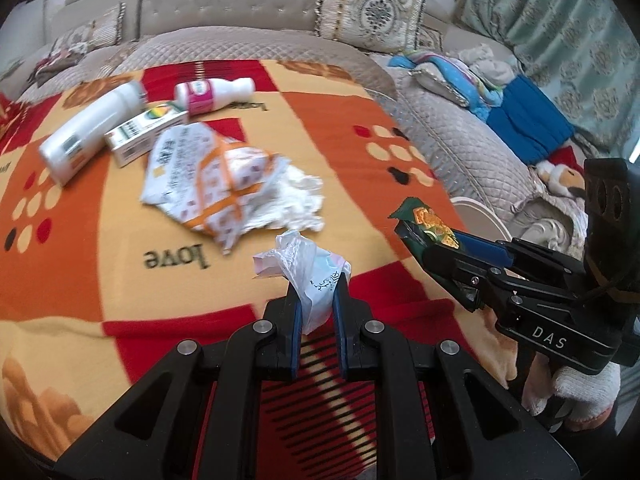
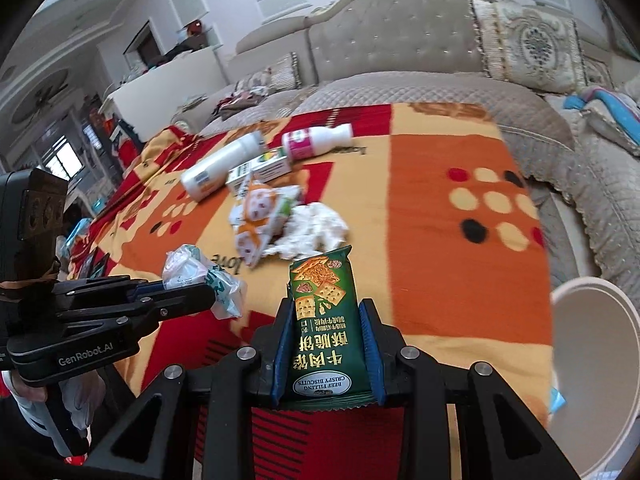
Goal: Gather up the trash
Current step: 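Carry both items over the white bin and open both tools to drop them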
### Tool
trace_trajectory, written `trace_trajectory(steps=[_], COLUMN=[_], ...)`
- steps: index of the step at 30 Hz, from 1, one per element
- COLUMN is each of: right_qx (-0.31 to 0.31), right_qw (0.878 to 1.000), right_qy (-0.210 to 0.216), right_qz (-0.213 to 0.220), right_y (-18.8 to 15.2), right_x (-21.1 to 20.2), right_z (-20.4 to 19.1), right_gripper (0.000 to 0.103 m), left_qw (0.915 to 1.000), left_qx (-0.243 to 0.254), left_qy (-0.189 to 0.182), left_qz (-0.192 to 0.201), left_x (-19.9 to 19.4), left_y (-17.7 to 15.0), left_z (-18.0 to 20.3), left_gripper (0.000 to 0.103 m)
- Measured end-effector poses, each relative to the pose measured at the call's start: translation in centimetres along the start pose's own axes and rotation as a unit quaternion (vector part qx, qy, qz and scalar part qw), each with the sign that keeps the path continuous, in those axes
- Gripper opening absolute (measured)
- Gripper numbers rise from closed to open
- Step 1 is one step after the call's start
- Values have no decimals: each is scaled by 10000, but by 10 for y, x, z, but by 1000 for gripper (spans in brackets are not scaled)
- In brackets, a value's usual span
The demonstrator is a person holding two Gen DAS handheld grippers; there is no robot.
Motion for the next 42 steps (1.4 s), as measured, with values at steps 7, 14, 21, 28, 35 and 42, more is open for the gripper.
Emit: trace_trajectory(steps=[7,14,21,28,35,42], right_qx=[326,653,1117,1600,1959,2166], right_qw=[9992,9967,9913,9835,9765,9717], right_qy=[-199,-431,-635,-794,-864,-909], right_qz=[123,234,289,286,259,247], right_y=[-9,-22,-41,-62,-79,-90], right_x=[-19,-37,-54,-65,-69,-71], right_z=[39,79,126,172,204,224], right_gripper=[31,31,31,31,31,31], left_qw=[9994,9976,9947,9913,9890,9874], left_qx=[302,595,844,1064,1175,1225], left_qy=[-104,-236,-429,-573,-633,-678], left_qz=[-103,-267,-411,-530,-641,-742], left_x=[19,40,62,82,103,120], left_y=[11,20,29,36,41,44], left_z=[39,82,125,165,193,209], left_gripper=[11,11,11,11,11,11])
Point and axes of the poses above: each gripper's, at about its wrist camera, not at the fingertips, and x roughly the way its jaws point, z to its right, y to its top, the point moved 4 cm from there along x, roughly the way its jaws point, and after that the axes turned 10 degrees about -z, right-handed, at the moved point
